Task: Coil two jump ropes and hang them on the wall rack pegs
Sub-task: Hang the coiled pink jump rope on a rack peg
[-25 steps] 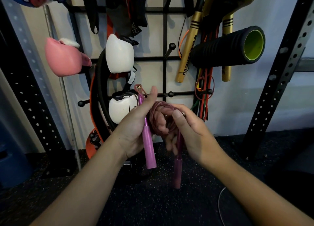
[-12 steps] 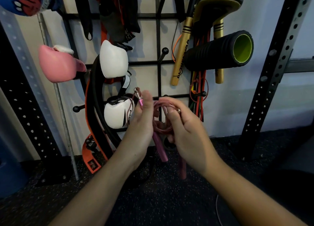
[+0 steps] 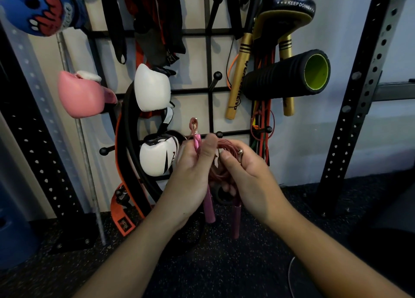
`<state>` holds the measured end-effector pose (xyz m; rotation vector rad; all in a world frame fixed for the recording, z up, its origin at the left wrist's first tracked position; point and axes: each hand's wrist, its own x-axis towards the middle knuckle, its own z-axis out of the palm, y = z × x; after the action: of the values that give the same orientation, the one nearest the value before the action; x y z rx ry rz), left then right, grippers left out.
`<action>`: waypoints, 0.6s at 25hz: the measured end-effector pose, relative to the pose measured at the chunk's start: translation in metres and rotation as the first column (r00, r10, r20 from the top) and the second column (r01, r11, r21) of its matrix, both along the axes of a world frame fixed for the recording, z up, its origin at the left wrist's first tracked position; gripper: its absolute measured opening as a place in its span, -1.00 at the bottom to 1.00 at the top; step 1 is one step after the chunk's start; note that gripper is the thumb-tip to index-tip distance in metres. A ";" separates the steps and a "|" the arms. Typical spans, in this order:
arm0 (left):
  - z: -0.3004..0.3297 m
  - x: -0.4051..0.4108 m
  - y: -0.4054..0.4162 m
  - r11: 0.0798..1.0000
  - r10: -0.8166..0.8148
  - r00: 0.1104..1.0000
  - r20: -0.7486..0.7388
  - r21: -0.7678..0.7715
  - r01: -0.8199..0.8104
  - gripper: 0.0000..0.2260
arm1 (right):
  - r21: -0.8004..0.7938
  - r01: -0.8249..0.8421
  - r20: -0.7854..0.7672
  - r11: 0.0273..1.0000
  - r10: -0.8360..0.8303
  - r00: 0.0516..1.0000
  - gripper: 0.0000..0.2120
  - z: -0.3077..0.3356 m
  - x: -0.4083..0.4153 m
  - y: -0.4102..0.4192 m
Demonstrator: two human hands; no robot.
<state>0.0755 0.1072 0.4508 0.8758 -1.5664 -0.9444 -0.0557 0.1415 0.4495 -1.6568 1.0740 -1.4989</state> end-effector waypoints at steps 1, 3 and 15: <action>0.000 -0.002 -0.001 0.999 0.029 0.999 -0.033 0.023 -0.029 -0.33 | 0.004 0.003 0.039 1.000 -0.003 0.999 -0.84 0.000 0.001 -0.001; 0.000 -0.005 0.000 0.994 0.107 0.988 -0.107 0.038 -0.104 -0.49 | 0.001 0.029 0.052 1.000 -0.029 0.998 -0.82 0.000 0.002 -0.002; -0.004 0.000 -0.008 0.952 0.284 0.950 0.131 -0.158 -0.263 -0.74 | -0.031 0.187 -0.176 0.982 -0.190 0.966 -0.78 -0.010 -0.003 -0.013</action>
<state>0.0756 0.0996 0.4471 1.0543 -1.5677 -0.5740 -0.0591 0.1283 0.4395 -1.7662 1.3541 -1.4990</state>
